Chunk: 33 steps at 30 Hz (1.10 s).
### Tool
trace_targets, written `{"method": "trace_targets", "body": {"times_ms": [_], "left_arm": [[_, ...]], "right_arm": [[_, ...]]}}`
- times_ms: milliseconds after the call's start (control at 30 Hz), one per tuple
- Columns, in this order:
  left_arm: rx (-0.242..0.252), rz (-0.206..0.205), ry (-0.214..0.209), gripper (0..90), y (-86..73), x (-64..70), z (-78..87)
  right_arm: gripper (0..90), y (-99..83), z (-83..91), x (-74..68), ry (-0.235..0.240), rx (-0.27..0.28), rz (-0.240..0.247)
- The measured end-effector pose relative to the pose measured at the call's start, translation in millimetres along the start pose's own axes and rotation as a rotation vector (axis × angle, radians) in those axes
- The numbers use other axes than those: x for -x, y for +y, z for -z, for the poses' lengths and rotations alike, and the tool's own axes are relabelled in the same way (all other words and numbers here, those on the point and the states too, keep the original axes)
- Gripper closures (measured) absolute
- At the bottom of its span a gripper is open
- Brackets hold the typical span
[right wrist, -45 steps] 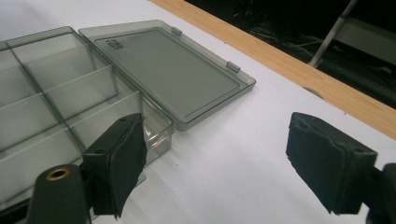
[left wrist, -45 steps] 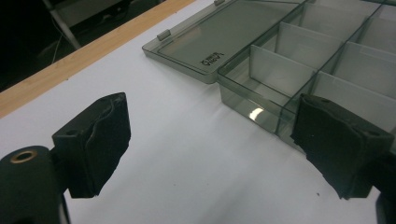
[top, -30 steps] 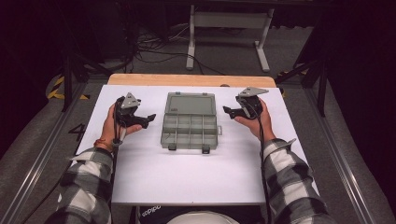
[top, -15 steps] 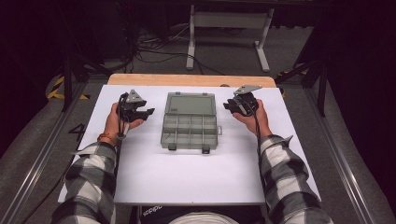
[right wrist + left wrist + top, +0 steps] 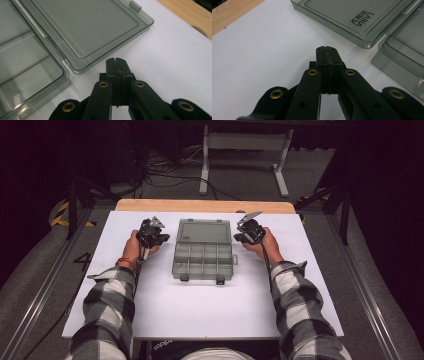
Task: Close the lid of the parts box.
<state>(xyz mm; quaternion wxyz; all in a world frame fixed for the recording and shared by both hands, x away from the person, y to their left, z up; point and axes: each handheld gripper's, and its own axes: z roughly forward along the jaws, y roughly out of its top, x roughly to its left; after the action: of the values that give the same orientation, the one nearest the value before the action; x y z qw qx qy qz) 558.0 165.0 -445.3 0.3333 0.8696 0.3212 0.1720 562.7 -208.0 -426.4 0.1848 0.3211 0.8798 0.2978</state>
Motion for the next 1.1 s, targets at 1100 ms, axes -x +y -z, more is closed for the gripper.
{"method": "trace_targets", "body": {"times_ms": [1100], "left_arm": [[0.031, 0.043, -0.022, 84.7, 10.9, -0.8, -31.2]], "right_arm": [[90.0, 4.6, -29.3, 14.2, 0.053, 0.014, 0.036]]}}
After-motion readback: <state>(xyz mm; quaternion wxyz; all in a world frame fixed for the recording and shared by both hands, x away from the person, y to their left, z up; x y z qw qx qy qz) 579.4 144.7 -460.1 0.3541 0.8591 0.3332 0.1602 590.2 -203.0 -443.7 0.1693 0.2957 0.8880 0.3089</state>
